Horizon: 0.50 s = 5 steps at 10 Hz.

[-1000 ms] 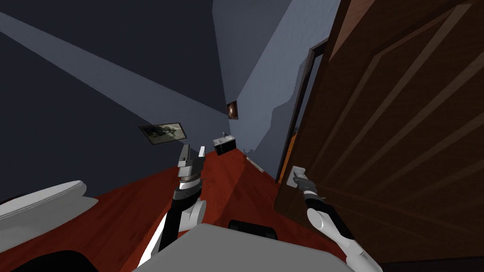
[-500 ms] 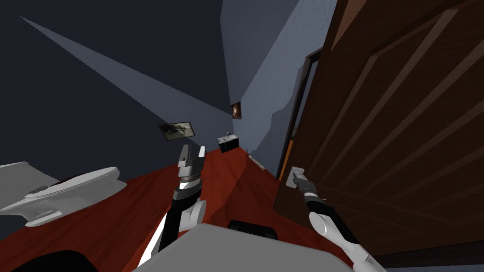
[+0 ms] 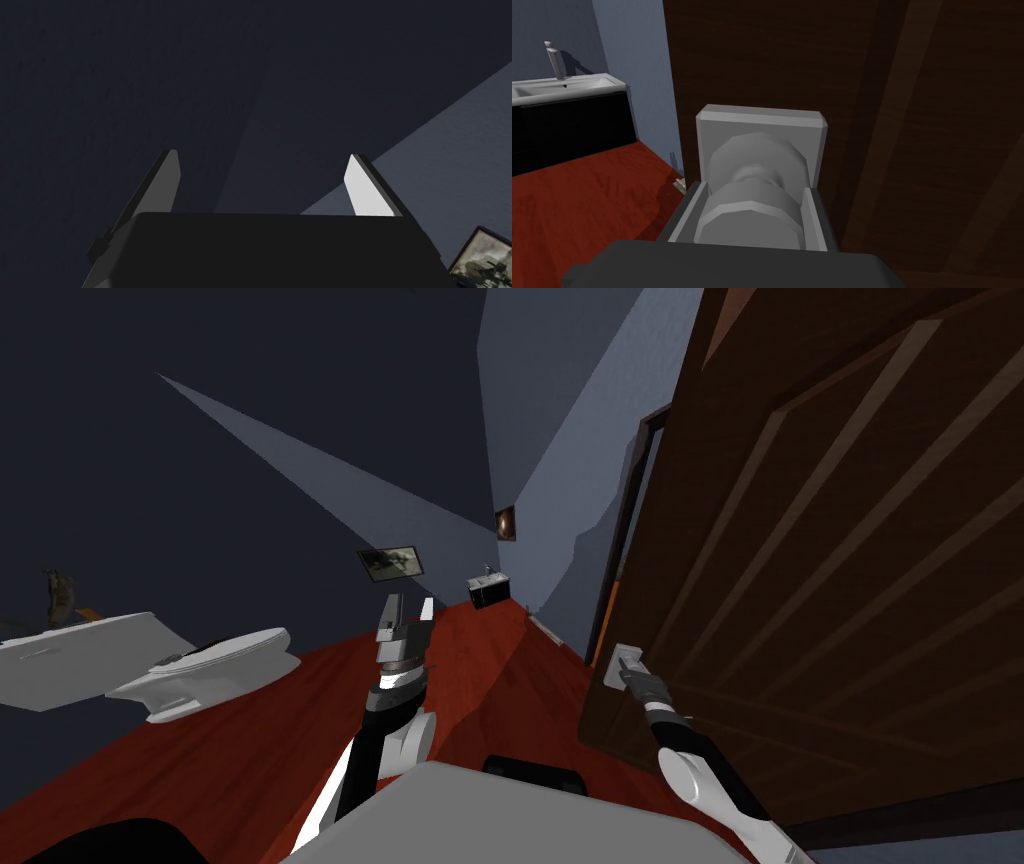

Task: Pull the door open

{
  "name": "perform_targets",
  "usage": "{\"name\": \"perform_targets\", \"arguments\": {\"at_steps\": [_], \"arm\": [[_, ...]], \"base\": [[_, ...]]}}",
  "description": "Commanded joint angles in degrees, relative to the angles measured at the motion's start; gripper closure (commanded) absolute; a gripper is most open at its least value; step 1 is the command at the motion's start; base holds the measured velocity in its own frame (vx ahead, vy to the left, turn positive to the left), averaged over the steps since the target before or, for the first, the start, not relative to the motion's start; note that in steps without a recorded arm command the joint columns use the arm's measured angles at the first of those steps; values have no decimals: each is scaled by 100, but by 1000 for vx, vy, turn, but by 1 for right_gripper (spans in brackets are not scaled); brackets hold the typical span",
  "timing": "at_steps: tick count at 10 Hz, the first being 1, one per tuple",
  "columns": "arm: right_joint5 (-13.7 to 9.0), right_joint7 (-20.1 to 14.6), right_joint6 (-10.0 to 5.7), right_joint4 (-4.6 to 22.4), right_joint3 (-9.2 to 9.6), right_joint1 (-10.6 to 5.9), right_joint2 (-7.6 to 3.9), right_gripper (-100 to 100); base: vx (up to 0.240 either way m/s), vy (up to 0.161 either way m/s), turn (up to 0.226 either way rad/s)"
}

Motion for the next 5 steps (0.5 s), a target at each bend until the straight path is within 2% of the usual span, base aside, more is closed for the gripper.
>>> {"name": "perform_targets", "arguments": {"at_steps": [1,5], "arm": [[31,4,-46,-192,123,138,-27,100],[81,44,-134,-584,309,481,-74,100]], "base": [[-63,-68,111],[-84,-74,98]]}}
